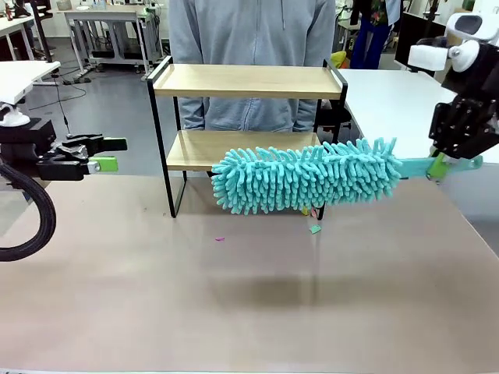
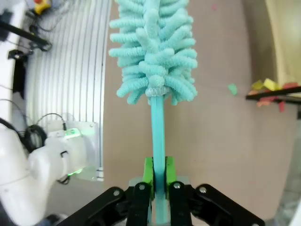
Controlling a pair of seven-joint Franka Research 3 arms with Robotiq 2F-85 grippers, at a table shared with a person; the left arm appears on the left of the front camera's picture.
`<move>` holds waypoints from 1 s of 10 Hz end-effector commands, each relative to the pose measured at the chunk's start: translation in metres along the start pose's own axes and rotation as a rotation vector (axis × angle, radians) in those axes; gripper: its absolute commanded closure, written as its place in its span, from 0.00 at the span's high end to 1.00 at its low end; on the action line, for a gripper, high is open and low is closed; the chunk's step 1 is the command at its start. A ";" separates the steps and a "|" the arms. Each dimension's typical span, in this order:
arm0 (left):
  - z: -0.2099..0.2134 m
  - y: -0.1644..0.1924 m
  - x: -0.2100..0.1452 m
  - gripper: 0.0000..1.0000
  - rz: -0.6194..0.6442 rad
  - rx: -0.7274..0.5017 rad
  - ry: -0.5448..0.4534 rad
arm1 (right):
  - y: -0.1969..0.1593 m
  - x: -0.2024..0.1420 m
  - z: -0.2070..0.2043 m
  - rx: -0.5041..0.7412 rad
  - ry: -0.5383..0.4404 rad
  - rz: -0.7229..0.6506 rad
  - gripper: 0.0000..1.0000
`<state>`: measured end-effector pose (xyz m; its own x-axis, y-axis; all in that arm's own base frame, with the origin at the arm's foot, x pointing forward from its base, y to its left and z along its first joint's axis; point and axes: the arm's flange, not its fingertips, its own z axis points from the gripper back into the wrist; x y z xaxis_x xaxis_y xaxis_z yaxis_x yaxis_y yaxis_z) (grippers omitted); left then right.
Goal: Clean the shelf.
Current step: Hand the Duster back to the human.
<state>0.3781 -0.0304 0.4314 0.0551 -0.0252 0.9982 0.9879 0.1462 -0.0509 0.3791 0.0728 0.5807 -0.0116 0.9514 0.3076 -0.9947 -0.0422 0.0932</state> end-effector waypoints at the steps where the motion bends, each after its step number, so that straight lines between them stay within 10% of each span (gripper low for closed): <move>1: -0.027 -0.060 -0.020 1.00 -0.043 -0.017 -0.014 | -0.024 -0.006 0.006 0.073 -0.074 0.108 0.13; 10: -0.078 -0.018 -0.007 1.00 -0.078 -0.082 -0.005 | -0.035 -0.003 -0.003 0.036 -0.059 0.099 0.13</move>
<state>0.3807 -0.0945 0.4227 0.0087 -0.0324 0.9994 0.9972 0.0750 -0.0062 0.4148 0.0750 0.5740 -0.0923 0.9301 0.3554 -0.9862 -0.1347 0.0965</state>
